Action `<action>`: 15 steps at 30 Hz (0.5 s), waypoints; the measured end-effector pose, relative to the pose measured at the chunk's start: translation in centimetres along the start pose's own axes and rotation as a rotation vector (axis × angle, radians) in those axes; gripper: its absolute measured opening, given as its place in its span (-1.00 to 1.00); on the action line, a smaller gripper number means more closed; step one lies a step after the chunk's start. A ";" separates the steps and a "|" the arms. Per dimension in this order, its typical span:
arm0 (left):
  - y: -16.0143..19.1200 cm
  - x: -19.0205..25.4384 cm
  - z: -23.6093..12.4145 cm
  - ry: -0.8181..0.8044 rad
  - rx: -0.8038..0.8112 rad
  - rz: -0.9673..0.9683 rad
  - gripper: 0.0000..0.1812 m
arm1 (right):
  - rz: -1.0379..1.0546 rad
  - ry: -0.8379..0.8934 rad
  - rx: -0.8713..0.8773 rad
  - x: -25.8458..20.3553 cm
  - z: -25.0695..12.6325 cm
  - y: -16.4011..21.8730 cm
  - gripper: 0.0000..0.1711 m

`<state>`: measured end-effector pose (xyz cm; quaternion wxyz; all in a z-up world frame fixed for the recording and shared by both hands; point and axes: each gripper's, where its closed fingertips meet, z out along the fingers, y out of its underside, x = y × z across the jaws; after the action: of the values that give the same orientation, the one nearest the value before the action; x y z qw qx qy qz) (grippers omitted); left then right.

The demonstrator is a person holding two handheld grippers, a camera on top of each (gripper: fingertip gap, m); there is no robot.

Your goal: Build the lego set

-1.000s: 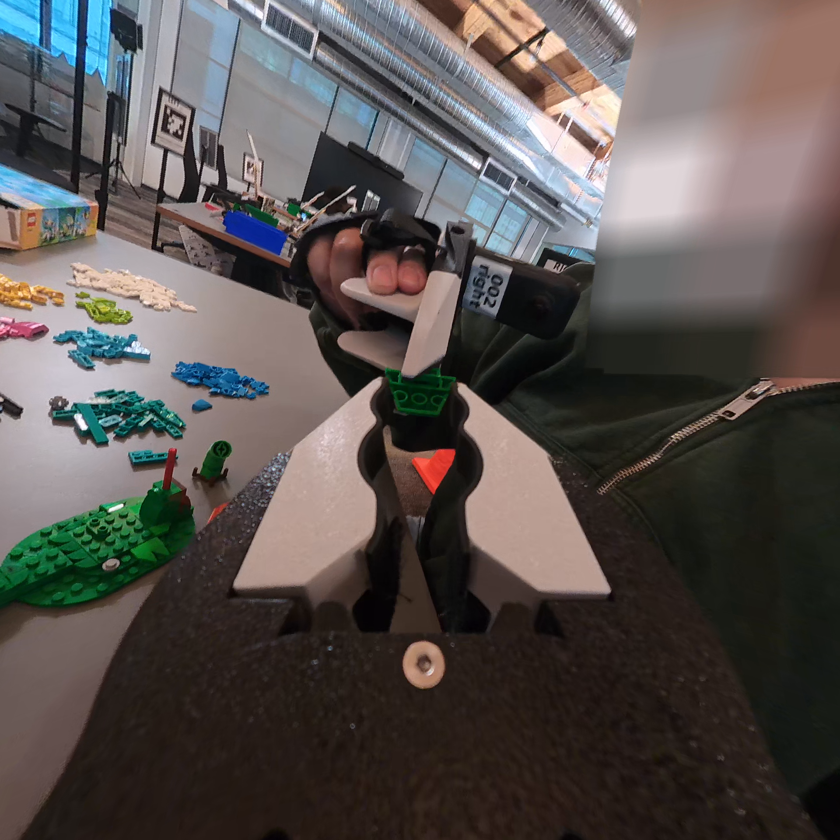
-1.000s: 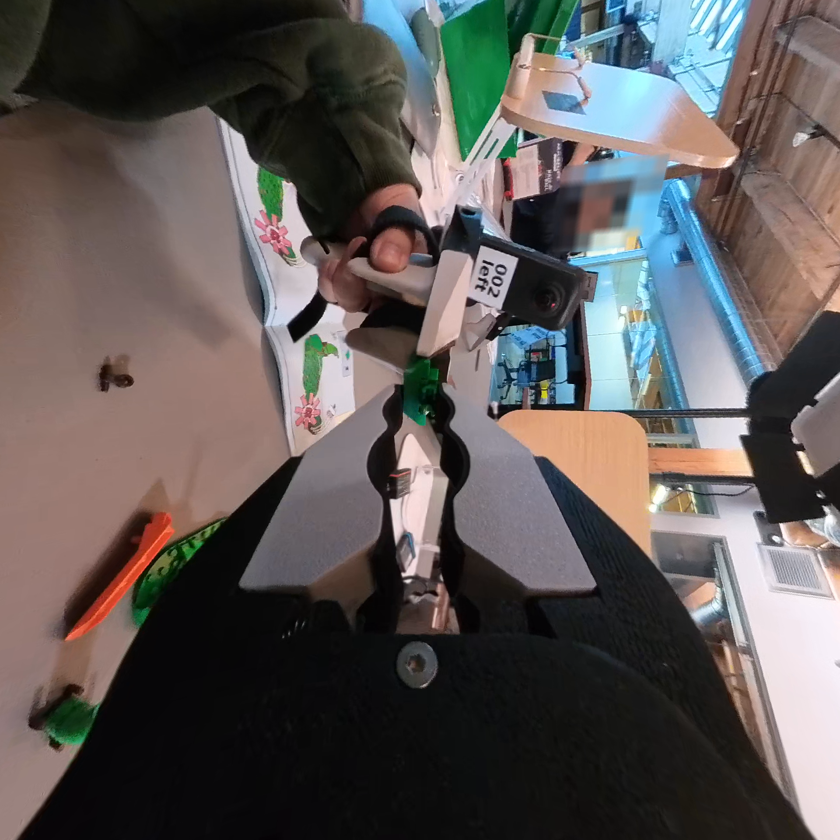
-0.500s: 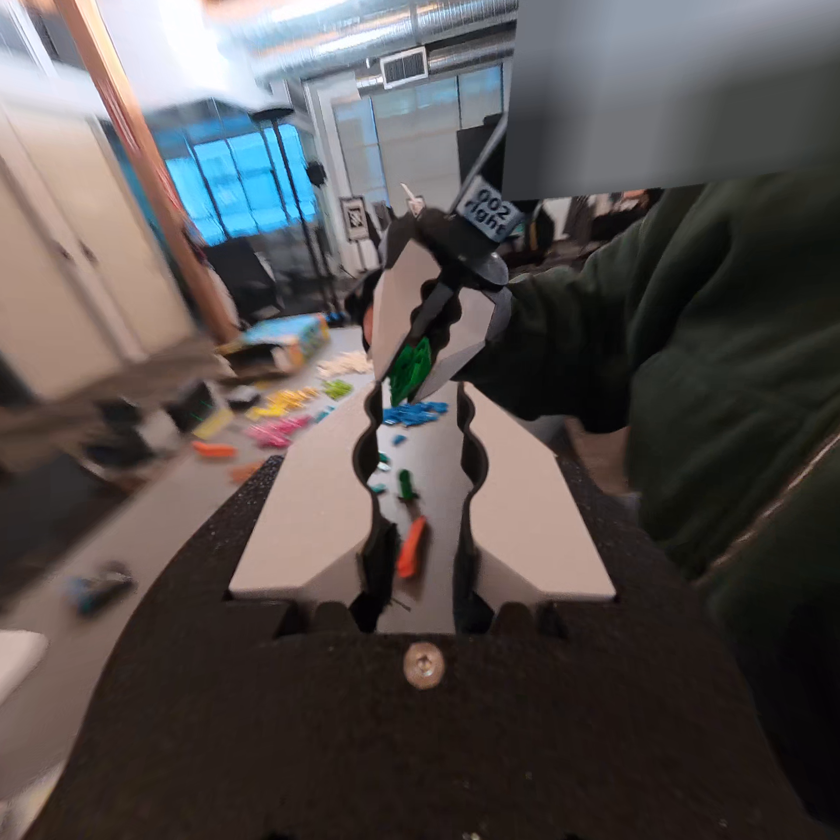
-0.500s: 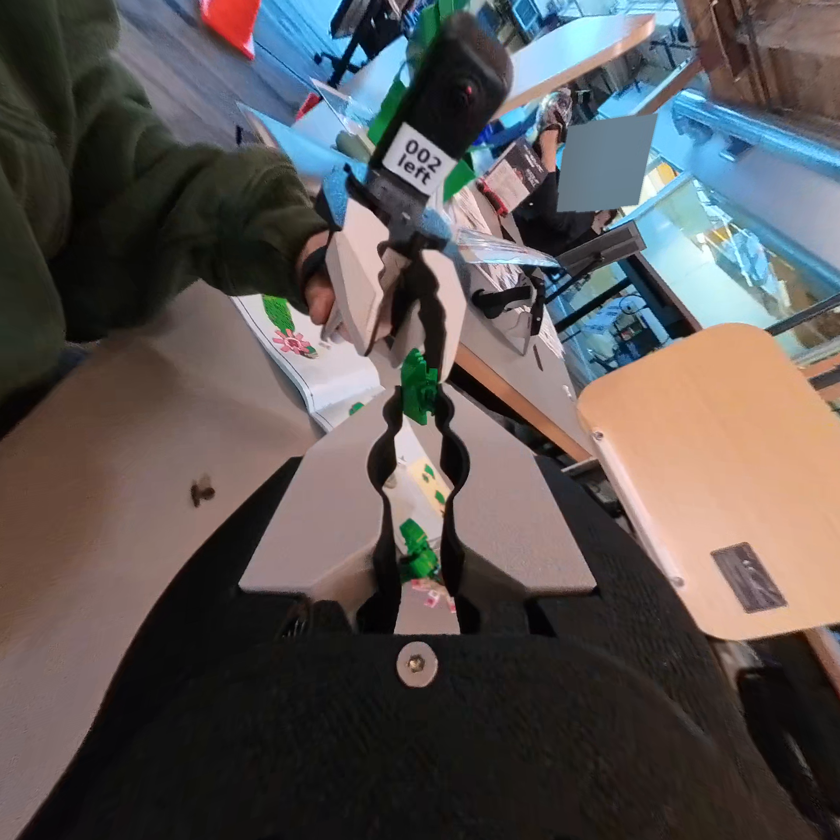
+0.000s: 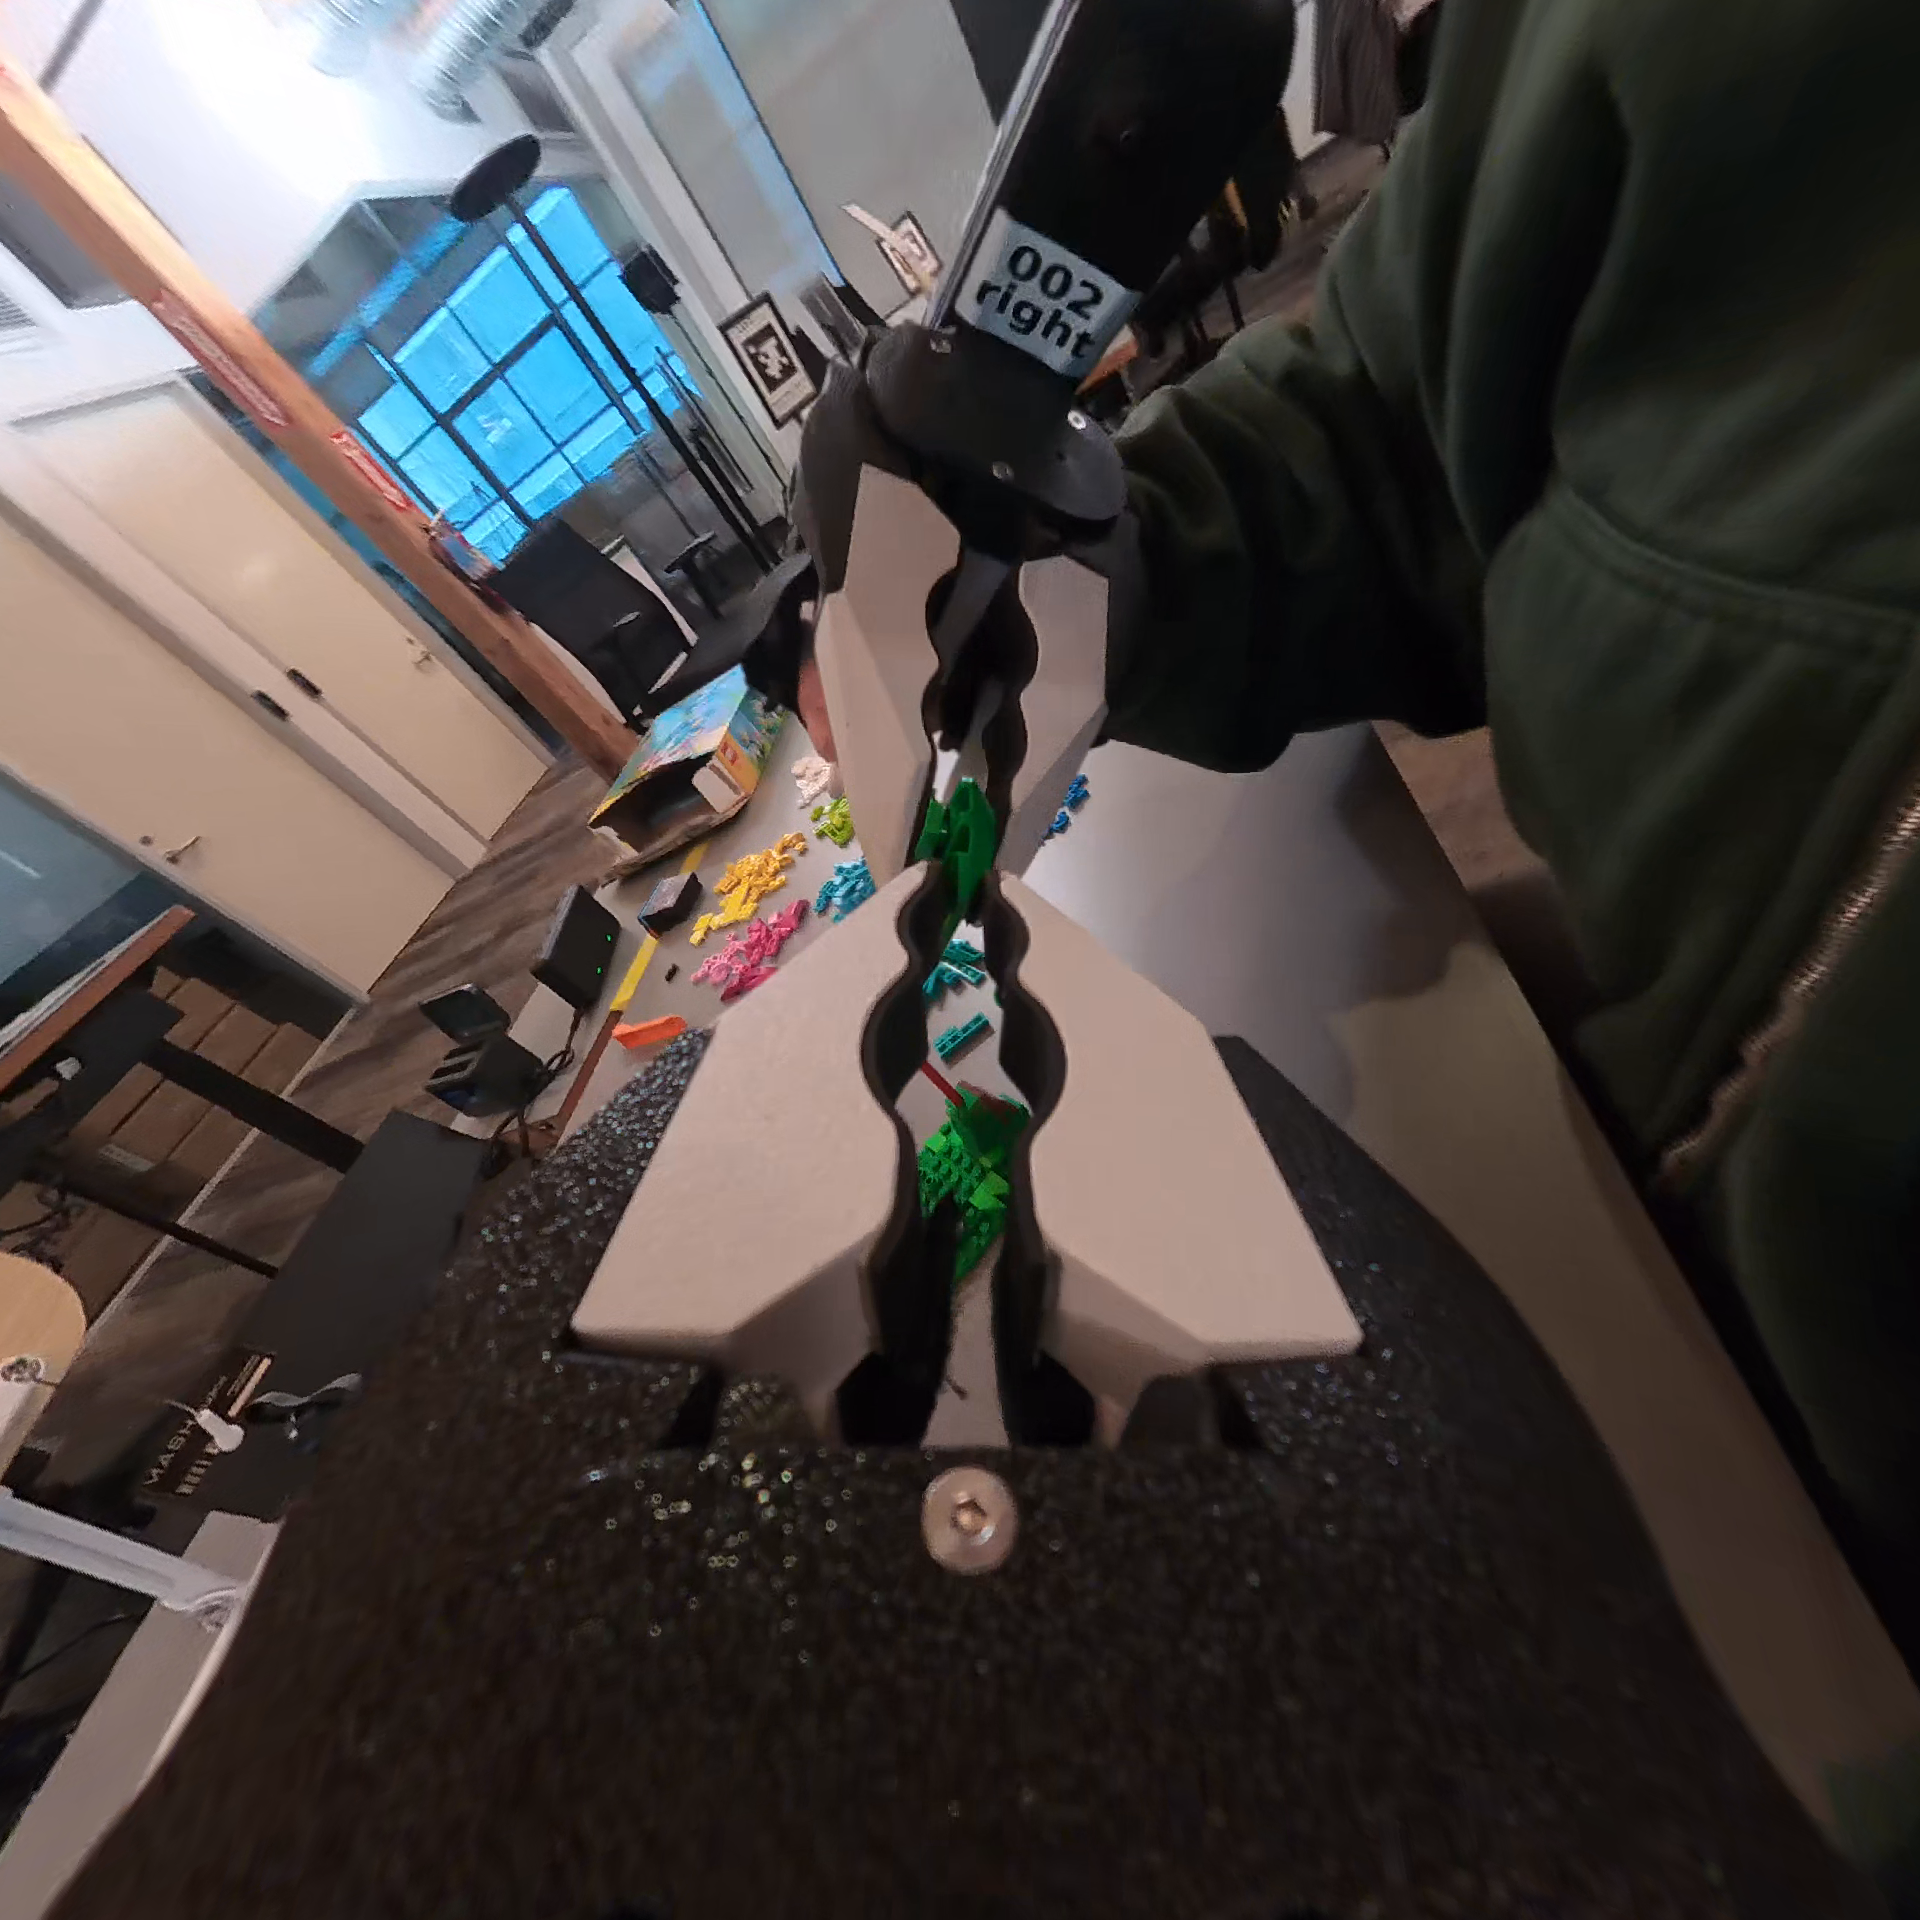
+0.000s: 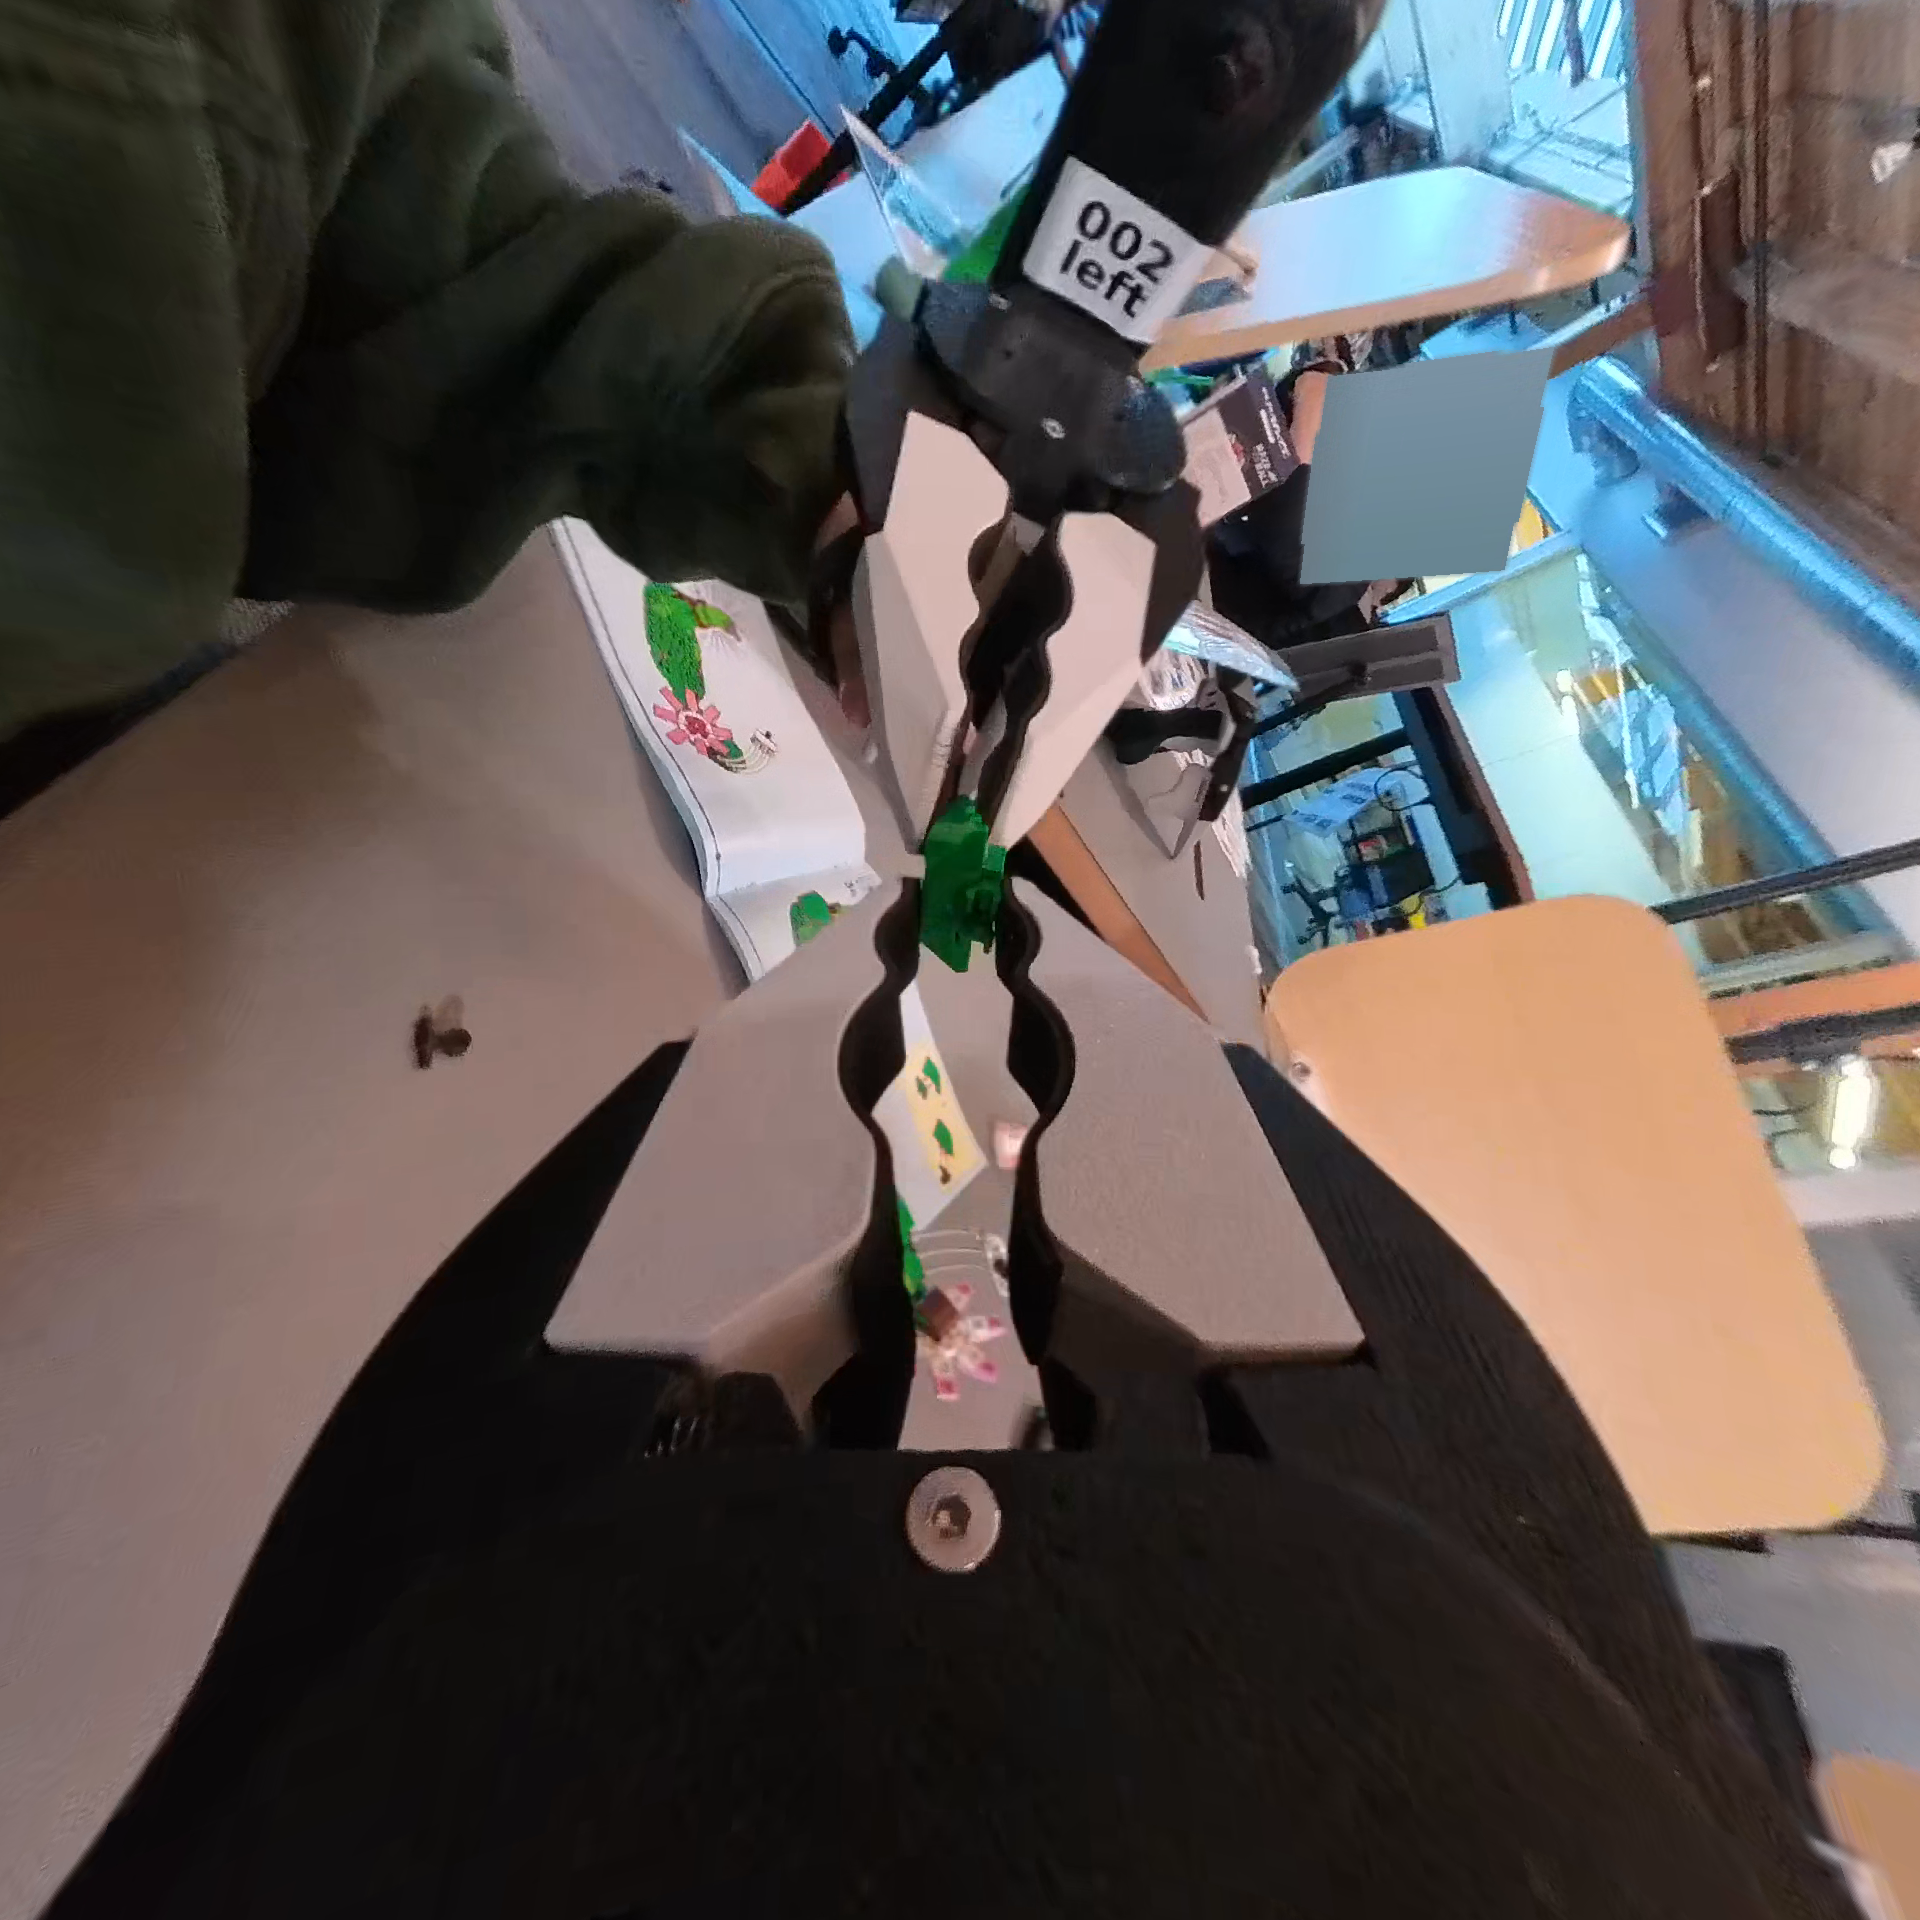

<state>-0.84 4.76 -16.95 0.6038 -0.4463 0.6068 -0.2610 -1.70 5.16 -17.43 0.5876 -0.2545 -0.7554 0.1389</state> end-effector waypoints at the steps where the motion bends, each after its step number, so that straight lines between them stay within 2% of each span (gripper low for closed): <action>1: -0.2 0.1 0.0 0.007 0.003 0.005 -0.95 | -0.018 -0.002 -0.001 0.0 -0.1 -0.2 -0.84; 5: -0.2 0.5 -0.1 0.049 -0.002 0.018 -0.95 | -0.051 -0.029 0.000 -0.5 -0.1 -0.5 -0.85; 15: -0.3 0.9 0.0 0.136 0.089 -0.115 -0.94 | -0.075 -0.046 -0.022 -0.9 -0.4 -0.7 -0.87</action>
<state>-0.62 3.85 -17.20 0.5646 -0.4344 0.6075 -0.3514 -1.34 4.02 -17.68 0.5719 -0.2293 -0.7793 0.1144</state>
